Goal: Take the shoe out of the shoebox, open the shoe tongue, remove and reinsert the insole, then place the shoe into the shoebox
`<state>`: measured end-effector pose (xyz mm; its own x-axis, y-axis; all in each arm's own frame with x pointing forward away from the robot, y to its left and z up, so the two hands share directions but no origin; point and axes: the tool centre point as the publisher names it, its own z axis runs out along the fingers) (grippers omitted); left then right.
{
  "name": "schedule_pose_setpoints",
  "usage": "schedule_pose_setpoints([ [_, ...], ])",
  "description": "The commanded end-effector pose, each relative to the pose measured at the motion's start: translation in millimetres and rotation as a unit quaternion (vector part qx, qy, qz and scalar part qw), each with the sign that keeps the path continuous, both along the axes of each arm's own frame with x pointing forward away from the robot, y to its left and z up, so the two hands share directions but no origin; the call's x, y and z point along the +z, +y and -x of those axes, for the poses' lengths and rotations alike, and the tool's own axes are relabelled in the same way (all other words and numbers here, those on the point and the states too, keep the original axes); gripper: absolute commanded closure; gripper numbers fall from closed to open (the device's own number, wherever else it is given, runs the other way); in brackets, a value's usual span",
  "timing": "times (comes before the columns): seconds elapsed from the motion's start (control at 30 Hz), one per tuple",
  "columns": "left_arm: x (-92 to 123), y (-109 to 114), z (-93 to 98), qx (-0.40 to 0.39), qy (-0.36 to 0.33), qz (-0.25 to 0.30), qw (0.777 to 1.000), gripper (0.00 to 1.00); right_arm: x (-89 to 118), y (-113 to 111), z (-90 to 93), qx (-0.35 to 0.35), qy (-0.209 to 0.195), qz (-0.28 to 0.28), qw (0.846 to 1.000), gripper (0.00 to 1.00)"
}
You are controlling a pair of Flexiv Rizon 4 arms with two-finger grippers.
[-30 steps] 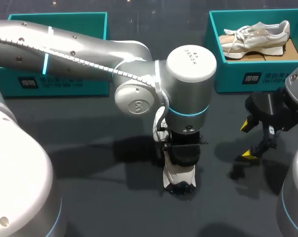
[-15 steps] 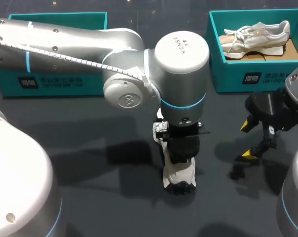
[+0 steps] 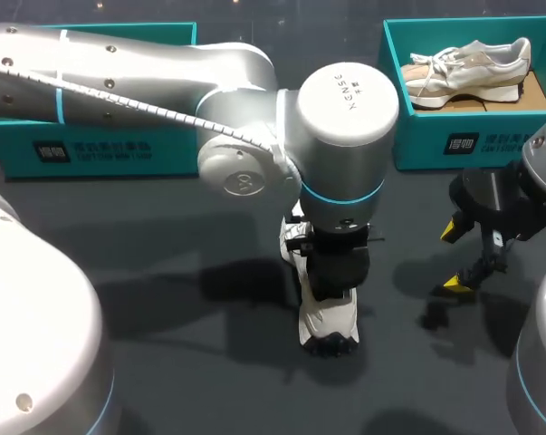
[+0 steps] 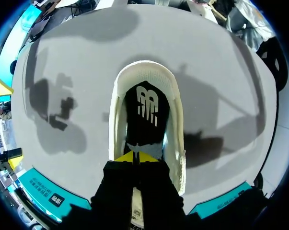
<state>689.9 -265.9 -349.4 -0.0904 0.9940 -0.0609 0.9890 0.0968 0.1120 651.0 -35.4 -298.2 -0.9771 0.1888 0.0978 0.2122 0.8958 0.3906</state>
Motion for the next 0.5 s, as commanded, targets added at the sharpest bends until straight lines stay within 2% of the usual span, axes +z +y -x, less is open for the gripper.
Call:
schedule_pose_setpoints([
  [0.03, -3, -2, 2.8, 0.003, -0.005, -0.007, 1.000, 0.87, 0, 0, 1.7, -0.001, -0.001, 0.001, 1.000, 0.00],
  [0.1, -4, 0, 3.8, 0.006, -0.007, -0.010, 1.000, 0.79, 0, 0, 1.7, -0.001, -0.001, 0.001, 1.000, 0.00],
  [0.27, -3, 4, 2.9, 0.017, -0.008, -0.009, 1.000, 0.70, 0, 0, 1.7, -0.001, -0.001, 0.001, 1.000, 0.00],
  [0.5, 3, 10, 1.5, 0.029, -0.012, 0.000, 0.999, 0.47, 0, 0, 1.7, -0.001, -0.001, 0.001, 1.000, 0.00],
])
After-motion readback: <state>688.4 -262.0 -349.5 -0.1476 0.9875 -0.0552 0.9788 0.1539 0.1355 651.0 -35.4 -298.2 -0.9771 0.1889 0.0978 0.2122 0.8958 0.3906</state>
